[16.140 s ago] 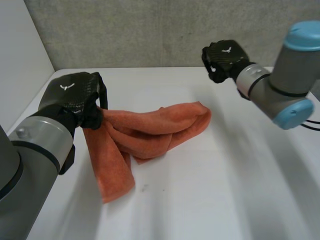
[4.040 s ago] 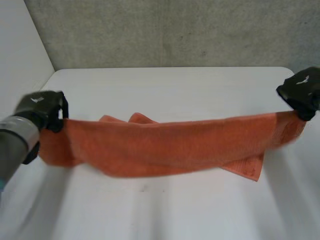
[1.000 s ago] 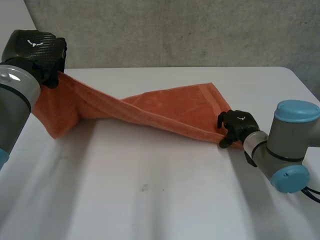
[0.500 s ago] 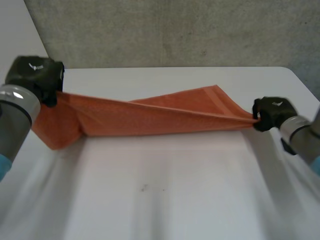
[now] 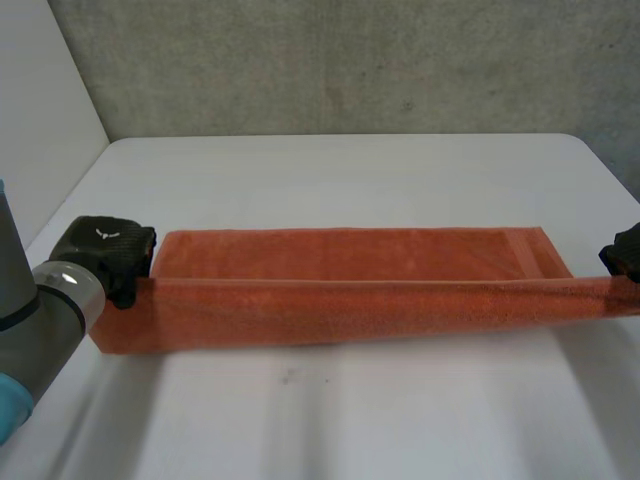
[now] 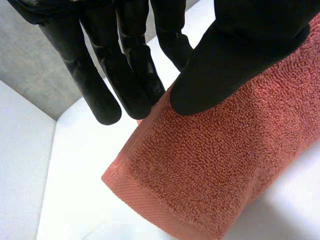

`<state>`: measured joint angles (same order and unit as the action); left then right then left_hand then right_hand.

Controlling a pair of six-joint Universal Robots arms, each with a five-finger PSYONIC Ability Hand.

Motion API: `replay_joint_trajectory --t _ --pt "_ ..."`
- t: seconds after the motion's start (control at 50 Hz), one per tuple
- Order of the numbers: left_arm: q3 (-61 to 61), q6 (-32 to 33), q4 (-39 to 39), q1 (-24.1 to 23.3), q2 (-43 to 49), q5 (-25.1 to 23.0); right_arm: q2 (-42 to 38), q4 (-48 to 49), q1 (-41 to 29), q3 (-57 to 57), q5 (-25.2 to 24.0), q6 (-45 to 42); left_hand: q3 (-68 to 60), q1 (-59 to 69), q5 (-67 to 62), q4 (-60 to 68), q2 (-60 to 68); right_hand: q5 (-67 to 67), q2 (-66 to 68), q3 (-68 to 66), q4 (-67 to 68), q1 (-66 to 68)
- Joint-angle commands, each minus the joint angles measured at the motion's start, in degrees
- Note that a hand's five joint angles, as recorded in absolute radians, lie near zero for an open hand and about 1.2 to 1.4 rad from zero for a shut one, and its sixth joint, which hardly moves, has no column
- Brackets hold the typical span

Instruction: Fold the laundry

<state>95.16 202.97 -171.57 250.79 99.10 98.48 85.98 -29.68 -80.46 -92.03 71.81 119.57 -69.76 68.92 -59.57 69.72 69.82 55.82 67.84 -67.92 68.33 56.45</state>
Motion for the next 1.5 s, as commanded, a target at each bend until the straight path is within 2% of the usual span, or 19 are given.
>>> replay_joint_trajectory --t 0.02,0.1,0.24,0.38,0.48,0.62,0.74,0.78,0.8,0.82,0.84,0.86,0.92,0.96,1.06,1.12,1.3,1.38,1.5 --pt "-2.3 0.0 -5.1 0.4 6.7 0.0 -8.9 11.3 -3.3 2.0 1.0 6.7 -10.2 11.1 -10.4 10.3 10.2 14.2 12.2 -12.1 11.7 23.6" --pt "-6.8 0.3 -11.2 0.5 12.7 0.0 -14.5 14.4 -7.9 6.4 2.6 8.8 -10.2 11.1 -10.4 10.3 10.2 14.2 12.2 -12.1 11.7 23.6" --pt "-16.6 0.7 -16.2 0.5 22.3 -0.3 -29.4 17.0 -12.2 17.3 11.7 9.7 -10.2 11.1 -10.4 10.3 10.2 14.2 12.2 -12.1 11.7 23.6" --pt "-25.4 0.9 -17.7 0.5 31.3 -1.1 -37.1 23.2 -13.5 23.6 13.5 9.6 -10.2 11.1 -10.4 10.3 10.2 14.2 12.2 -12.1 11.7 23.6" --pt "-29.6 1.2 -22.2 0.6 37.6 -5.7 -40.4 28.9 -14.6 26.5 14.5 9.8 -10.2 11.1 -10.4 10.3 10.2 14.2 12.2 -12.1 11.7 23.6" --pt "-31.3 3.1 -24.7 0.8 41.8 -6.0 -44.5 42.2 -15.3 28.1 14.9 9.6 -10.2 11.1 -10.4 10.3 10.2 14.2 12.2 -12.1 11.7 23.6" --pt "-30.7 3.1 -32.4 0.9 42.5 -6.3 -47.1 43.1 -15.6 29.6 15.3 9.8 -10.2 11.1 -10.4 10.3 10.2 14.2 12.2 -12.1 11.7 23.6" --pt "-30.2 3.1 -34.6 0.8 42.5 -6.5 -47.9 43.1 -16.6 29.7 16.6 10.0 -10.2 11.1 -10.4 10.3 10.2 -55.8 -57.8 57.9 -58.3 -46.4" --pt "-29.7 3.1 -36.2 0.8 42.4 -6.5 -47.9 43.1 -16.6 29.7 16.6 10.0 -0.9 1.8 -1.1 1.0 0.9 -55.8 -57.8 57.9 -58.3 -46.4" --pt "-29.7 3.1 -36.2 0.8 42.4 -6.5 -47.8 43.5 -16.7 29.8 17.6 10.1 -0.8 1.7 -1.0 0.9 0.8 -55.8 -57.8 57.9 -58.3 -46.4" --pt "-29.2 3.3 -37.4 0.8 42.2 -6.8 -47.5 43.6 -16.8 29.8 18.9 10.6 25.0 -24.1 24.8 -24.9 -25.0 -55.8 -57.8 57.9 -58.3 -46.4" --pt "-29.1 3.3 -38.0 0.8 42.0 -7.3 -47.5 43.6 -16.8 29.8 18.9 10.6 59.8 -58.9 59.6 -59.7 -59.8 -55.8 -57.8 57.9 -58.3 -46.4" --pt "-28.9 3.3 -38.1 0.8 41.6 -7.6 -46.0 43.6 -17.0 29.7 20.1 14.0 56.2 -55.3 56.0 -56.1 -56.2 -55.8 -57.8 57.9 -58.3 -46.4" --pt "-27.9 3.3 -38.1 0.8 39.7 -7.4 -44.3 43.6 -16.8 29.4 20.1 16.7 59.8 -58.9 59.6 -59.7 -59.8 -55.8 -57.8 57.9 -58.3 -46.4" --pt "-24.5 3.2 -38.0 0.8 34.8 -6.9 -33.7 43.4 -16.5 25.7 19.3 27.7 59.8 -58.9 59.6 -59.7 -59.8 -55.8 -57.8 57.9 -58.3 -46.4" --pt "-21.3 3.0 -37.4 0.8 30.5 -6.5 -30.6 43.1 -16.5 23.9 18.9 29.8 59.8 -58.9 59.6 -59.7 -59.8 -55.8 -57.8 57.9 -58.3 -46.4" --pt "-9.0 1.7 -34.3 0.9 17.1 -5.4 -15.1 40.2 -13.0 10.0 9.4 34.8 59.8 -58.9 59.6 -59.7 -59.8 -55.8 -57.8 57.9 -58.3 -46.4" --pt "-2.0 -3.4 -33.8 0.0 11.7 -5.3 -10.7 34.9 -8.9 3.4 3.5 34.9 59.8 -58.9 59.6 -59.7 -59.8 -55.8 -57.8 57.9 -58.3 -46.4" --pt "2.5 -13.1 -32.2 -0.9 6.7 -5.1 -10.5 32.0 -5.6 -1.5 -0.4 34.6 59.8 -58.9 59.6 -59.7 -59.8 -48.3 -50.4 50.4 -50.8 -39.0"
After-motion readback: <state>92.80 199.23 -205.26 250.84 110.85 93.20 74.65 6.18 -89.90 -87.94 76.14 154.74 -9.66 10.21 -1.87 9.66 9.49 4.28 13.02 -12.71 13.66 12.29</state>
